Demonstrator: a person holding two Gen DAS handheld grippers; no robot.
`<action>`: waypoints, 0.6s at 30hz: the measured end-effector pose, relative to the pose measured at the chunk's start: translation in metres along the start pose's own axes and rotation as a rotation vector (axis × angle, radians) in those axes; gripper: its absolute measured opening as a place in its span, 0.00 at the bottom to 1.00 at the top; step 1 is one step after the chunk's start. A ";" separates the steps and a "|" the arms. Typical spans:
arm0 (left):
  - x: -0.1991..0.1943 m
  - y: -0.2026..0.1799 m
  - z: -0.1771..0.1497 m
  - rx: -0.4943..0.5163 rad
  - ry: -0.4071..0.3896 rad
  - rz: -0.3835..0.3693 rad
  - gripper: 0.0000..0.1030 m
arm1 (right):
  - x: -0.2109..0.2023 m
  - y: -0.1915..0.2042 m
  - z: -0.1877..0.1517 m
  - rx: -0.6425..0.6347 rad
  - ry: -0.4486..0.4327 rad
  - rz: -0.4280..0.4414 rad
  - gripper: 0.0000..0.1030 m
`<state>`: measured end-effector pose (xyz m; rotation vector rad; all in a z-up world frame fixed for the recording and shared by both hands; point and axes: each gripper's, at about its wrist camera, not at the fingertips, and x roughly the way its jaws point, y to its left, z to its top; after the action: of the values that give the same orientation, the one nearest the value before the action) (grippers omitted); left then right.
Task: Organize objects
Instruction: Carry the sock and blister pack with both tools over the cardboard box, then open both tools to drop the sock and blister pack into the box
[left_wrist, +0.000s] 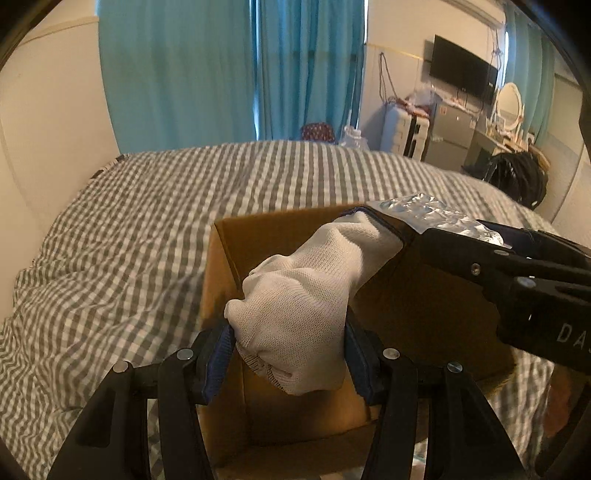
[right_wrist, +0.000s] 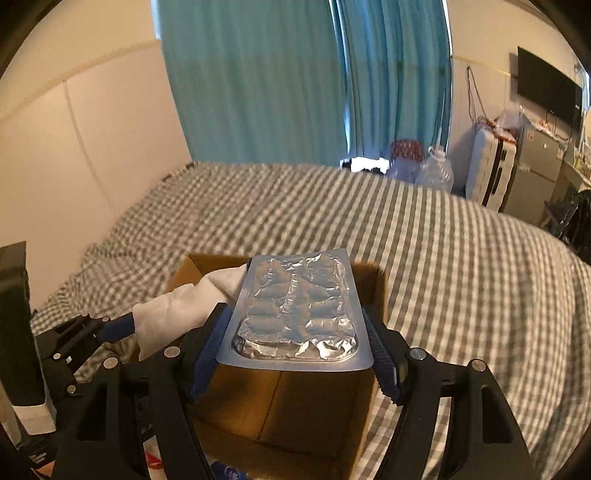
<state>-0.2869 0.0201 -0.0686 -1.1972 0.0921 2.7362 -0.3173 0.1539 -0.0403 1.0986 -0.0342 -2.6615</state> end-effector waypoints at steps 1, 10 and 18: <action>0.003 0.001 -0.004 0.008 0.004 0.005 0.54 | 0.005 -0.001 -0.003 0.000 0.008 0.001 0.68; -0.014 -0.007 -0.004 0.031 -0.015 -0.017 0.70 | 0.007 0.002 -0.004 -0.012 -0.002 -0.004 0.70; -0.104 -0.017 0.011 0.039 -0.149 0.026 0.97 | -0.084 0.006 0.010 -0.020 -0.120 -0.062 0.91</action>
<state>-0.2225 0.0260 0.0159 -0.9850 0.1436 2.8211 -0.2658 0.1683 0.0248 0.9477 0.0039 -2.7732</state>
